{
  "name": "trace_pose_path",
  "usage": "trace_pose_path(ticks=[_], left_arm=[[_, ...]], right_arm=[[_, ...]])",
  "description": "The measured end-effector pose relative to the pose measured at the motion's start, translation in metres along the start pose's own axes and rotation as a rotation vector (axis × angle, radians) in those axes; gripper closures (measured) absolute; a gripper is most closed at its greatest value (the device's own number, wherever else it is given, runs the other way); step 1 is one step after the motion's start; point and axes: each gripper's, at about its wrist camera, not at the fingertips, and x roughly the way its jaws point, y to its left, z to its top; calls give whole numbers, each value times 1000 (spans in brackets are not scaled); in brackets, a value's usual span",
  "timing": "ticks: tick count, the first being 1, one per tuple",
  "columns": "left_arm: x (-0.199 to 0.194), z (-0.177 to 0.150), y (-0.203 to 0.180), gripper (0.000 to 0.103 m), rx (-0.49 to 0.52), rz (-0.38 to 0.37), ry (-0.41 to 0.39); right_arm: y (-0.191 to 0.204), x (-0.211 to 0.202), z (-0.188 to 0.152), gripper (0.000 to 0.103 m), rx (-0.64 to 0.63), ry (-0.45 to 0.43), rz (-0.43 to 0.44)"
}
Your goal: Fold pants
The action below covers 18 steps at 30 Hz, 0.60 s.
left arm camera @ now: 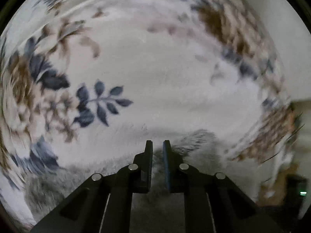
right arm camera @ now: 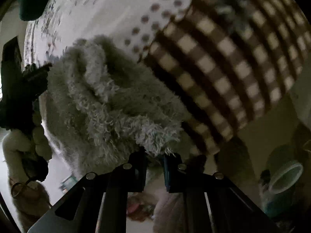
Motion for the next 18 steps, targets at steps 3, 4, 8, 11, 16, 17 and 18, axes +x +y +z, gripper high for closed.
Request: trace_pose_path(ticks=[3,4,8,11,16,17,18], left_arm=[[-44,-16,27,51,-117,-90,-102],[-54,-19,34,39,-142,-103,-134],[-96,-57,76,9,-269,-154,-267],[-107,-88,109,9,-370,-139,-313],[-79,-122,145,9,-542,-131,-303],[-69,-126,150,9,-573,-136,-295],[-66,-132,155,9,-593,-141,-288]], right_arm=[[7,-16,-1,37,-36,-36,-14],[10,-26,-2,30,-50,-65,-16],[34,-54,5,30,-150,-150,-55],[63,-52,25,27,-229,-169,-72],[111,-18,67,27,-344,-130,-120],[116,-5,77,29,-366,-88,-135],[115,4,84,37,-374,-72,-162]])
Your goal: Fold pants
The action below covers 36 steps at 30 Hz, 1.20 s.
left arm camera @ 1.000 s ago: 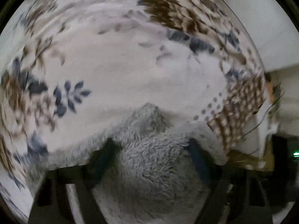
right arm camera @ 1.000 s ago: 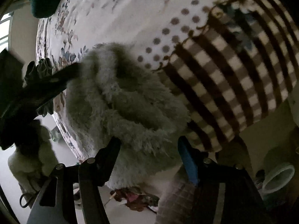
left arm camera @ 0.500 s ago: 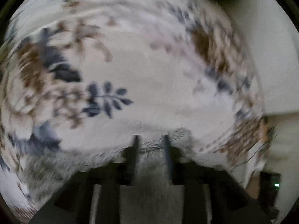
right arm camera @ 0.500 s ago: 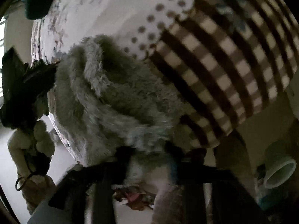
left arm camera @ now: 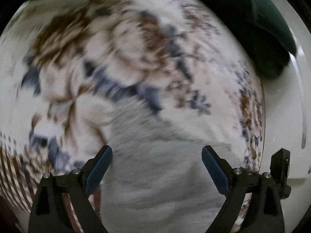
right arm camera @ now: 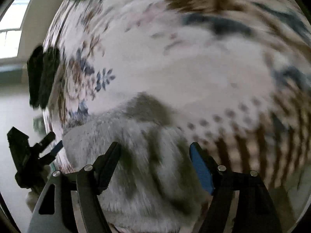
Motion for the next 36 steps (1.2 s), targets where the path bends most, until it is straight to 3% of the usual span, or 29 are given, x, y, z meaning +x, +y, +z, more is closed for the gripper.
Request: trace_pose_path(ticks=[1,4,7,9,10,12,14,16,19,22,25,27,28,29,33,36], left_arm=[[4,-4,9,9,-23,3,6],[0,-11,21,9,-55,-10,3],[-4,-11,31,9,-76,-34,-8],[-7,-9,35,9,-84,-47,-21],[-8,-8,37,9,-87,-49,-27],[-10,-8,38,9,-93,-53,-35],[-13,-13,41,9,-98,-62,-33],[-19,-22,44,9,-107,-72,-29],[-26,-46,50,9,-132,-82,-20],[-22,-75,56,9,-170,-98,12],[-4,-98,59,9,-189,-98,66],[6,-107,62,9,-223,-112,90],[8,-109,62,9,-232,-123,91],[9,-109,62,9,-232,-126,86],[7,-106,60,9,-204,-113,73],[7,-103,54,9,-179,-107,74]], right_arm=[[7,4,2,66,-23,7,-26],[33,-15,-5,75,-142,-86,-113],[47,-54,-14,77,-156,-231,-100],[51,-67,-16,77,-173,-314,-133],[53,-63,-14,77,-185,-313,-166],[41,-39,-2,76,-142,-224,-170],[23,-20,5,67,-69,-105,-113],[11,-25,1,58,-12,-93,-26],[-4,-44,-21,29,54,-126,24],[-27,-48,-56,27,169,-85,67],[-37,-18,-88,27,214,31,139],[-36,4,-102,36,198,84,142],[-35,11,-107,75,194,97,128],[-35,14,-113,96,196,102,109],[-49,-8,-133,96,257,32,49],[-57,7,-139,96,242,128,20]])
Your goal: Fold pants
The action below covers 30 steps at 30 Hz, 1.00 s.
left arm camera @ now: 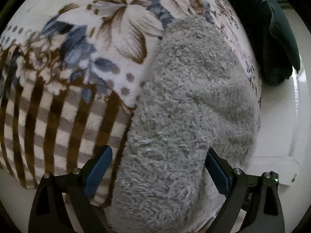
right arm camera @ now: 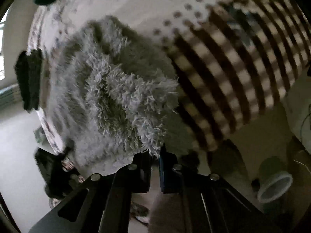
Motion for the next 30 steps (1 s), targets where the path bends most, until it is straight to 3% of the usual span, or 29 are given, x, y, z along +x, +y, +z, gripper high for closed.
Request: trace_pose_path(ticks=[1,3,5,6,7,11,14,17,19,22,23,24,26,30], left_arm=[[0,1,-1,9,5,6,-1],[-2,1,-2,9,9,-2,-6],[-7,1,-2,9,12,-19,-26],[-9,2,-3,9,16,-34,-38],[-11,3,-4,9,23,-50,-48],[0,17,-5,1,33,-125,-54],[25,27,1,1,5,-173,-4],[43,33,11,1,-26,-211,27],[47,36,14,2,-32,-228,28],[42,37,12,4,-6,-239,13],[39,35,10,21,6,-245,-3],[37,35,6,44,19,-269,-7],[28,33,-1,57,43,-287,-19],[4,32,-9,64,38,-342,-26]], right_arm=[[1,4,1,94,-18,25,2],[9,3,2,77,-77,21,-9],[15,-15,1,23,-135,-66,37],[16,-23,2,14,-150,-97,57],[19,-29,4,12,-171,-130,72],[19,-25,32,9,-238,-168,116],[16,7,63,9,-281,-95,134],[6,30,97,2,-247,-16,230],[-3,44,109,0,-237,54,320],[-4,46,110,0,-272,88,360],[-3,45,106,2,-291,81,347],[-2,44,103,5,-305,79,342],[-1,41,94,41,-304,79,345],[2,23,76,52,-264,22,352]])
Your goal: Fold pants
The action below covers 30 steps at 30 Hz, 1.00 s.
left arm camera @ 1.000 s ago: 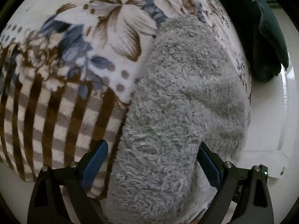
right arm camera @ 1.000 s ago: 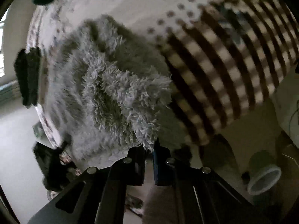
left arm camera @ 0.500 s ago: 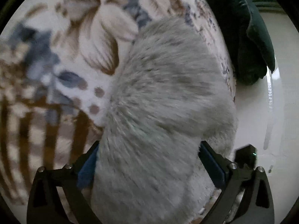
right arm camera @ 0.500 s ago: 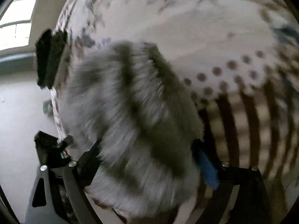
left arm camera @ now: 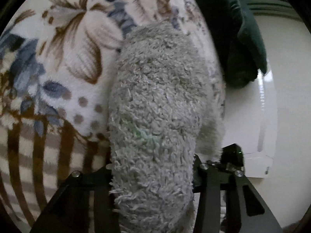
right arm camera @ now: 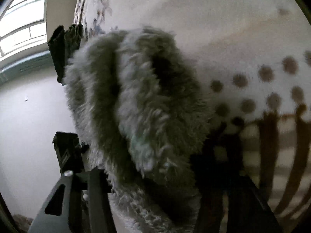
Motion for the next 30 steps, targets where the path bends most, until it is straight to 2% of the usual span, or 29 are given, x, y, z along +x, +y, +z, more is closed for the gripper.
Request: trace_pose_path(ticks=[7,10,14,18,21,25,30], left_arm=[[-60,1,-44,64,18,-21,-42],[-99,16,-65,64,19,-41,-82],[-163,60,-95,64,55,-45,-134],[-228,140,-119,64,106,-20,-186],[-270,208,-129,64,138,3,-208],[-318,310,-132,64,182,27,-231],[-345,424,-110,63,187,65,-252]], right_arm=[[69,-35,-23,55,-61,-36,24],[127,-49,-13,55,-111,-52,33],[219,-57,7,55,-202,-69,34],[312,-39,41,55,-261,-91,40],[386,-6,82,55,-276,-110,43],[486,59,162,55,-277,-138,44],[573,135,257,55,-280,-133,12]])
